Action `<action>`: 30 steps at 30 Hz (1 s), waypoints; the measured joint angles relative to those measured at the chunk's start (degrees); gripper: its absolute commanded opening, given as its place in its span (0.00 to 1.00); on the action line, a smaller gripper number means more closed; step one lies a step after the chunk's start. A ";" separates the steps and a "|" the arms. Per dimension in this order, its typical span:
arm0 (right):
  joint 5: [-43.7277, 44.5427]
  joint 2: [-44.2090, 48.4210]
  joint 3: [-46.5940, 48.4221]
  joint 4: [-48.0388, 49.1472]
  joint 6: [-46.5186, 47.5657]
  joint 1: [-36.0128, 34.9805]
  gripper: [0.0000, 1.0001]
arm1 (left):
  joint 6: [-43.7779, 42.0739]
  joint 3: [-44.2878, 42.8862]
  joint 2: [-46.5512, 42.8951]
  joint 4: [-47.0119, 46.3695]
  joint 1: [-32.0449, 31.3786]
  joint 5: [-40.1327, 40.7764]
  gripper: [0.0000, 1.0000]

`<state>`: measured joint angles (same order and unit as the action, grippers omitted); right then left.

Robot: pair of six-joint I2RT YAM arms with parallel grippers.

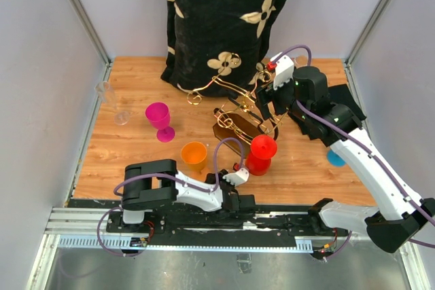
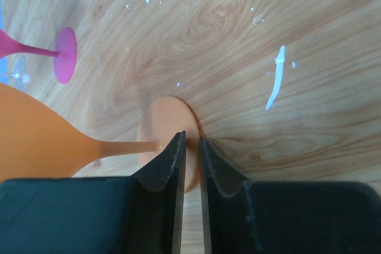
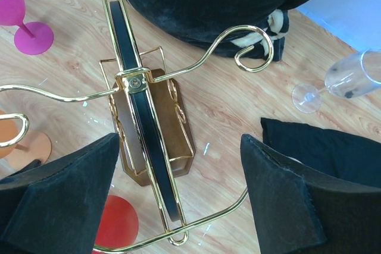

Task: Take the wine glass off the wine glass rack

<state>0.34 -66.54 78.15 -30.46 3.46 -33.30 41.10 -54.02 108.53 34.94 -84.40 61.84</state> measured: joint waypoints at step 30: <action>-6.51 16.46 -11.87 -9.14 -17.75 0.00 0.73 | -4.72 6.25 -8.94 -21.51 -3.50 -9.73 0.34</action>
<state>-6.17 -50.09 66.28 -39.59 -14.28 -33.30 36.38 -47.77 99.59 13.43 -87.90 52.12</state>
